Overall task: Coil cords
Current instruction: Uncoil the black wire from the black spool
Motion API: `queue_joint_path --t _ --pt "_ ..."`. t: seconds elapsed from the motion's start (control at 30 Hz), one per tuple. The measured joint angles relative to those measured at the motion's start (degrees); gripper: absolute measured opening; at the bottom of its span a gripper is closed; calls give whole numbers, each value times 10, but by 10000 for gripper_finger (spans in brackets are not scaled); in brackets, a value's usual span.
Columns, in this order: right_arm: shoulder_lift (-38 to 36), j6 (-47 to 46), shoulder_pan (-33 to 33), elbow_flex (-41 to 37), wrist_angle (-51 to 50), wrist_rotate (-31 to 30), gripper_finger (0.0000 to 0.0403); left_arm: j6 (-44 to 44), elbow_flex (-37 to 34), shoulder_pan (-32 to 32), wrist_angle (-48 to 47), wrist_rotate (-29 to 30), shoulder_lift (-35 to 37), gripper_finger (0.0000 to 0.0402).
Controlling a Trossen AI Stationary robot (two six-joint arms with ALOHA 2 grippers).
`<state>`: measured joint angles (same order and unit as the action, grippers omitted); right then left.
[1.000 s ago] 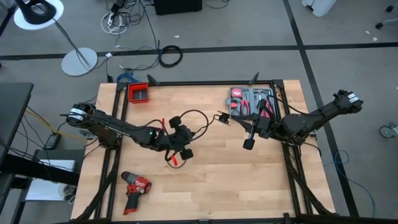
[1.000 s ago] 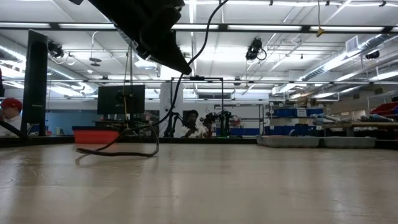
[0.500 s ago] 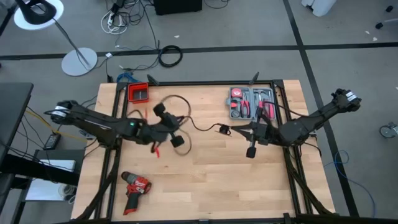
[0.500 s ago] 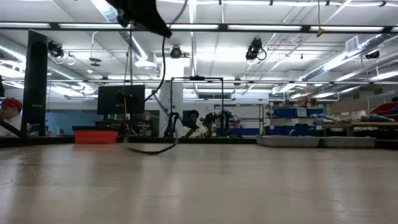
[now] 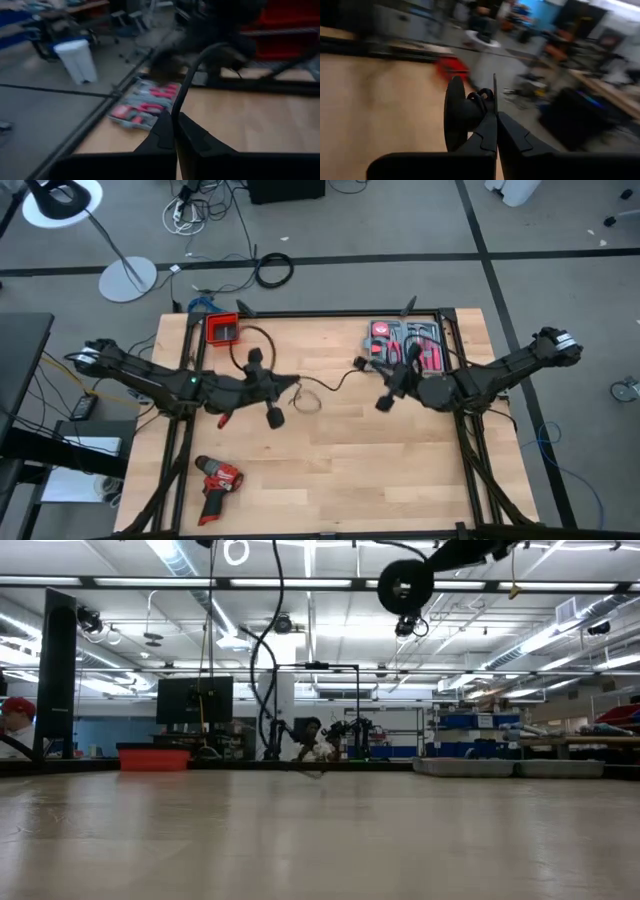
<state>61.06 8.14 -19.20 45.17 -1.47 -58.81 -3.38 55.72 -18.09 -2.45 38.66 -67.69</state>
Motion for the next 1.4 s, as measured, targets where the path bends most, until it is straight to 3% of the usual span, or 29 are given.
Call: queue_joint_path --t 0.17,0.37,0.5,0.67,0.87,1.17,1.27,1.4 --pt "-4 73 38 0 75 -35 0 -36 0 -16 -1 -31 -44 0" --pt "-5 162 38 0 213 6 0 -75 0 -23 -29 -36 -91 0" --pt "-9 173 16 0 242 55 0 -103 0 -18 -79 -18 -105 0" --pt "-10 132 -34 0 199 93 0 -122 0 -14 -160 70 -97 0" --pt "-10 46 -88 0 115 96 0 -95 0 -13 -187 160 -66 0" --pt "-10 -79 -126 0 2 74 0 -65 0 -7 -181 175 5 0" --pt "-10 -74 -133 0 3 39 0 -59 0 -7 -187 168 14 0" --pt "-10 -55 -135 0 11 46 0 -58 6 -8 -220 178 20 0"
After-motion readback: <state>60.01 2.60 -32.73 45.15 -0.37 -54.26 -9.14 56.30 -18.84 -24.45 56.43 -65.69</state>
